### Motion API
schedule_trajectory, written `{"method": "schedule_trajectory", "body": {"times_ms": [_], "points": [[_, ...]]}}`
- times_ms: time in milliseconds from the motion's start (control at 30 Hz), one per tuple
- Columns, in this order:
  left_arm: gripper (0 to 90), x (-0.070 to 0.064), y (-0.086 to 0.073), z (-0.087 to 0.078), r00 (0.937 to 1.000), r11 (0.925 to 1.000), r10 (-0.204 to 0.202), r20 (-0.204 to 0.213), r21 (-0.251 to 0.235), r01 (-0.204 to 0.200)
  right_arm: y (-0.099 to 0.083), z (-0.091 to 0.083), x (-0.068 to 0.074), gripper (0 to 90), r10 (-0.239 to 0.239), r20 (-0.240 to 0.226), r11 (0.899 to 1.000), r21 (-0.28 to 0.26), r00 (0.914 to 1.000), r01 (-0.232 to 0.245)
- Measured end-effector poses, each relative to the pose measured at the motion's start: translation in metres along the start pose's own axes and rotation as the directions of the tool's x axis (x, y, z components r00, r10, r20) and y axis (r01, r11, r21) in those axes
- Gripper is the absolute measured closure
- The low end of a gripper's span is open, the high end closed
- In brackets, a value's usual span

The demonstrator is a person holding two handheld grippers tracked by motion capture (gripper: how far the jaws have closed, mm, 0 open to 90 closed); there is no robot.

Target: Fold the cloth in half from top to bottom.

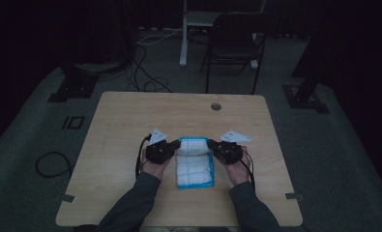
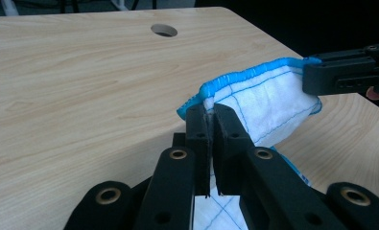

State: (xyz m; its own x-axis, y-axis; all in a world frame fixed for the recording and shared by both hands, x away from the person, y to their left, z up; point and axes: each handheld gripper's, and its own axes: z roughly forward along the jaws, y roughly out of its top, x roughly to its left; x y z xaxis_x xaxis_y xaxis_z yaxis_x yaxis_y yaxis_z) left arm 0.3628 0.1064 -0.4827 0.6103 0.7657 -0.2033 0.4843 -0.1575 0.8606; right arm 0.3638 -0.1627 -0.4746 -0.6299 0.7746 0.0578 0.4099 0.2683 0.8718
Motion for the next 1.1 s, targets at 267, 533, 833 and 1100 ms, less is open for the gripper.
{"method": "schedule_trajectory", "body": {"times_ms": [267,533,833,1100], "points": [[86.4,-0.002,-0.006,-0.002,1.0000,1.0000,0.001,-0.002,0.007,-0.001,-0.007,-0.003,0.003,84.8,0.005,-0.011,1.000,0.004,0.9999,-0.005],[86.2,-0.004,-0.015,-0.004,1.0000,0.9999,-0.001,0.002,0.015,0.001,-0.016,-0.004,0.008,84.8,0.013,-0.017,1.000,0.010,0.9998,-0.013],[85.3,-0.006,-0.025,-0.008,0.9999,0.9997,-0.008,0.007,0.022,0.008,-0.024,-0.005,0.013,84.8,0.019,-0.026,1.000,0.010,0.9995,-0.019],[82.5,-0.006,-0.033,-0.014,0.9998,0.9996,-0.017,0.010,0.022,0.017,-0.034,-0.005,0.017,84.8,0.032,-0.031,0.999,0.017,0.9990,-0.032]]}}
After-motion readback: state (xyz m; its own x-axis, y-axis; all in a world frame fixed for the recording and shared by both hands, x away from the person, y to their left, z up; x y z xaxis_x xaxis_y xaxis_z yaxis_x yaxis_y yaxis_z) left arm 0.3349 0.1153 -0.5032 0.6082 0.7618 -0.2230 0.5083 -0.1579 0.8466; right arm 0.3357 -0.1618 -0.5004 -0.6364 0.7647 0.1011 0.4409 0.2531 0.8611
